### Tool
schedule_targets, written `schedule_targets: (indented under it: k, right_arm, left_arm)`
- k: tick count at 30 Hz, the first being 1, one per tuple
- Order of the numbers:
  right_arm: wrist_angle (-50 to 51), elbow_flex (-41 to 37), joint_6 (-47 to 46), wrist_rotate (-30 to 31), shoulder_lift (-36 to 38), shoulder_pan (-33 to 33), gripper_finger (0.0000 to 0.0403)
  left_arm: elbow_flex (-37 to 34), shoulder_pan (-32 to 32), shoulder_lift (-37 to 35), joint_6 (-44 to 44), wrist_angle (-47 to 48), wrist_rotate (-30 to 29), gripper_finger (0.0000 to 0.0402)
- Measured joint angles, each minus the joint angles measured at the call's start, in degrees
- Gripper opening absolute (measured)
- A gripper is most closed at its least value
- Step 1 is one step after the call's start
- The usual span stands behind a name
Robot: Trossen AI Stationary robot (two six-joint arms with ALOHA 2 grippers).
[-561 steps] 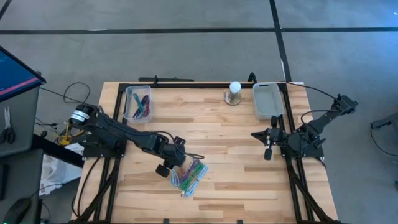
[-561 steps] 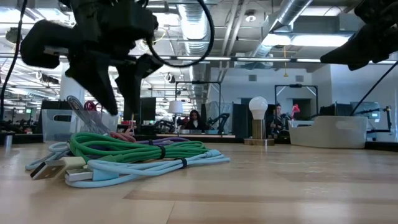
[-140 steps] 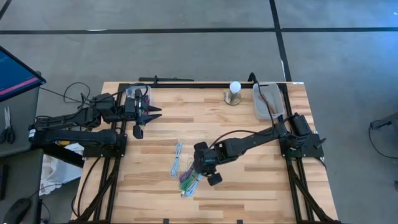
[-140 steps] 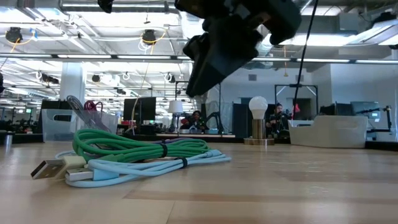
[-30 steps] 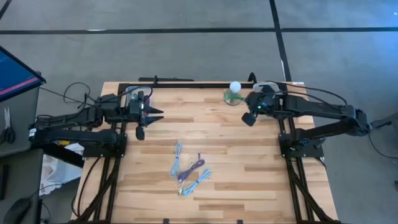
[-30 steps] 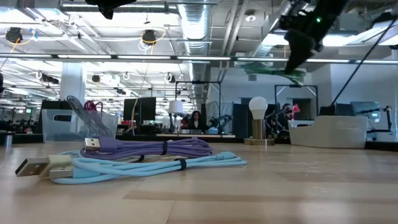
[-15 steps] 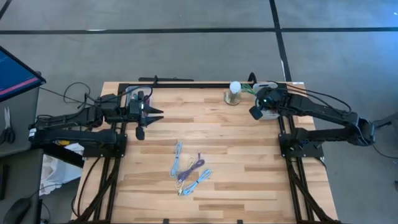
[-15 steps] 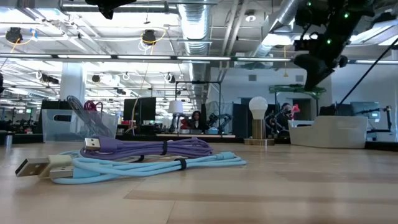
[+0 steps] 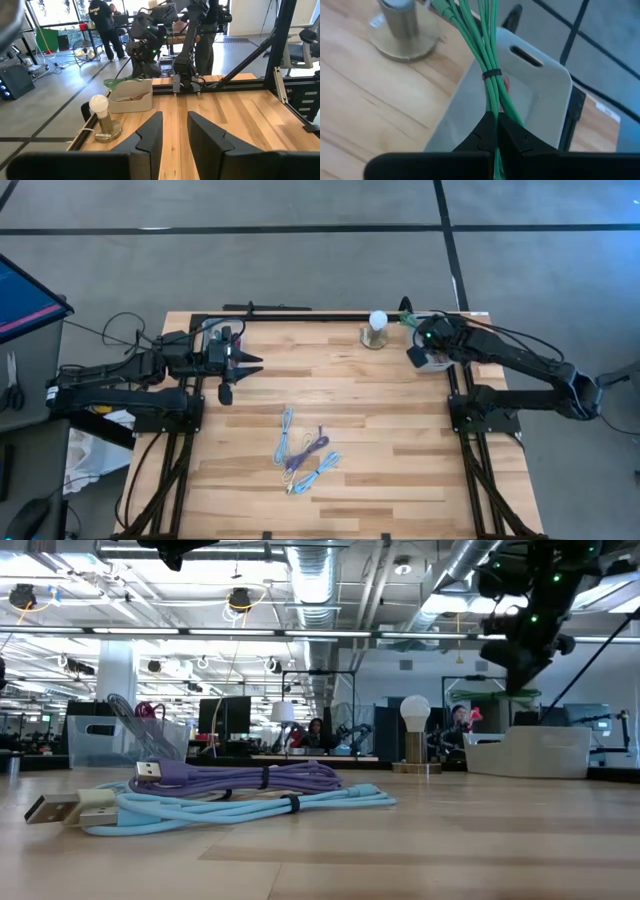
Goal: Pick & Place USB Port
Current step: Put the green charger cable into the gray bin
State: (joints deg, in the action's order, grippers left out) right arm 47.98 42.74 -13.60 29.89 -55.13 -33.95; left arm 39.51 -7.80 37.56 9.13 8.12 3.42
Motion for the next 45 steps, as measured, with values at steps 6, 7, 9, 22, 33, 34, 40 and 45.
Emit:
schedule_targets:
  k: [6, 7, 9, 22, 33, 34, 40, 45]
  right_arm:
    - [2.6, 0.0, -0.9, 0.0, 0.0, -1.4, 0.0000]
    - [2.6, 0.0, -0.9, 0.0, 0.0, -1.4, 0.0000]
    - [2.6, 0.0, -0.9, 0.0, 0.0, -1.4, 0.0000]
    - [2.9, 0.0, -2.5, -0.1, 0.0, -1.4, 0.0000]
    - [3.0, 0.0, -3.0, 0.2, 0.0, -2.5, 0.0000]
    - [3.0, 0.0, -3.0, 0.3, 0.0, -3.0, 0.0000]
    - [3.0, 0.0, -3.0, 0.4, 0.0, -6.0, 0.0000]
    - [3.0, 0.0, -3.5, -0.8, 0.0, -7.5, 0.0000]
  left_arm:
    - [0.0, 0.0, 0.0, 0.0, 0.0, 0.0, 0.0090]
    - [0.0, 0.0, 0.0, 0.0, 0.0, 0.0, 0.0090]
    - [0.0, 0.0, 0.0, 0.0, 0.0, 0.0, 0.0090]
    - [0.0, 0.0, 0.0, 0.0, 0.0, 0.0, 0.0090]
    - [0.0, 0.0, 0.0, 0.0, 0.0, 0.0, 0.0090]
    - [0.0, 0.0, 0.0, 0.0, 0.0, 0.0, 0.0090]
    - [0.0, 0.0, 0.0, 0.0, 0.0, 0.0, 0.0090]
    - [0.0, 0.0, 0.0, 0.0, 0.0, 0.0, 0.0090]
